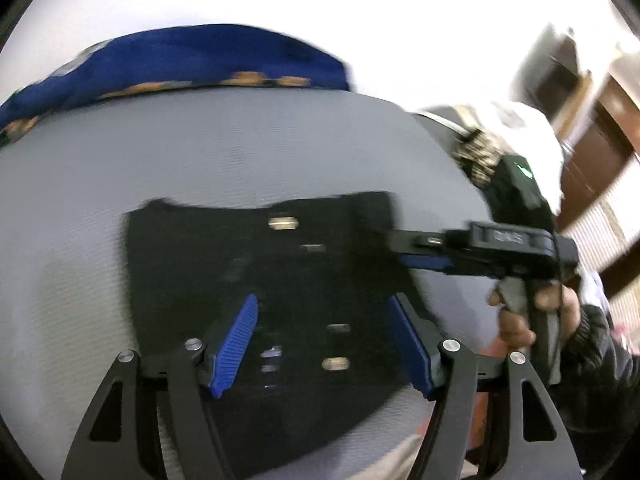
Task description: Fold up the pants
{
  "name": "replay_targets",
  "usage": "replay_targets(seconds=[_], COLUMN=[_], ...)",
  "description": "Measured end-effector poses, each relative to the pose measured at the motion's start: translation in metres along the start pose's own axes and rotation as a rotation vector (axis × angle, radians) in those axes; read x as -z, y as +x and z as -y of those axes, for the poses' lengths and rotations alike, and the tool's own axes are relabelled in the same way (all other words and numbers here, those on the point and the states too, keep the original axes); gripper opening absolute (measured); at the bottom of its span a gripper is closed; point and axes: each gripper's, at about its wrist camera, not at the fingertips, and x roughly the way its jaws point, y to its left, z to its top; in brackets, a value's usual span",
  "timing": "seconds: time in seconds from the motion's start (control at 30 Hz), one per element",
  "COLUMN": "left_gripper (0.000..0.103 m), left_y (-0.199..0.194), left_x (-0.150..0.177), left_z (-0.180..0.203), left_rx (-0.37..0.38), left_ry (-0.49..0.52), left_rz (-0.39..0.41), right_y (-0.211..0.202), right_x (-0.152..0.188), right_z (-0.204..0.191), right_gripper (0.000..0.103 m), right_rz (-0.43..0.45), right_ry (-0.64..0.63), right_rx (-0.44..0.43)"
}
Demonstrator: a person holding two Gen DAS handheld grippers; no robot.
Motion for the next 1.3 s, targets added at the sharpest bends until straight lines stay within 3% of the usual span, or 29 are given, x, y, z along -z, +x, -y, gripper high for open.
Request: replay_targets(seconds=[0.13, 0.3, 0.43, 0.53, 0.63, 0.73, 0.87, 0.93, 1.03, 1.3], left_gripper=[0.068, 0.068, 0.068, 0.068, 0.068, 0.068, 0.068, 0.068, 0.068, 0.068], left_y=[-0.003, 0.003, 0.008, 0.007, 0.000, -0.002, 0.012, 0.023, 0.038, 0.045], left_x=[0.007, 0.023, 0.025, 0.021, 0.018, 0.016, 0.017, 0.020, 0.024, 0.023], left_z=[-0.039, -0.056, -0.058, -0.058, -0.055, -0.050, -0.043, -0.039, -0.037, -0.034], left_rx=[-0.071, -0.091, -0.102, -0.083, -0.054, -0.028, -0.013, -0.049, -0.088, -0.120], left_ry=[-0.086, -0.112, -0.113, -0.115, -0.104, -0.071, -0.026, 0.017, 0.036, 0.048], left_rz=[-0.001, -0.033, -0.035, -0.018, 0.021, 0.043, -0.008, -0.049, -0.087, -0.094], right_y=[0.015, 0.027, 0.015, -0.005, -0.022, -0.020, -0.011, -0.013, -0.014, -0.029], right_x=[-0.010, -0.019, -0.015, -0.009, -0.003, 0.005, 0.007, 0.005, 0.003, 0.024], right_z=[0.004, 0.003, -0.011, -0.024, -0.022, 0.007, 0.032, 0.025, 0.012, -0.009], right_gripper=[0.054, 0.053, 0.014, 0.012, 0.011, 0.011, 0.013, 0.025, 0.032, 0.032], right_rz=[-0.001, -0.005, 0.021, 0.069, 0.125, 0.132, 0.121, 0.109, 0.102, 0.085], right_ry=[-0.006, 0.023, -0.005, -0.029, -0.007, 0.086, 0.164, 0.134, 0.088, 0.033], right_rx=[-0.029, -0.090, -0.098, -0.081, -0.068, 0.003, -0.006, 0.028, 0.083, 0.171])
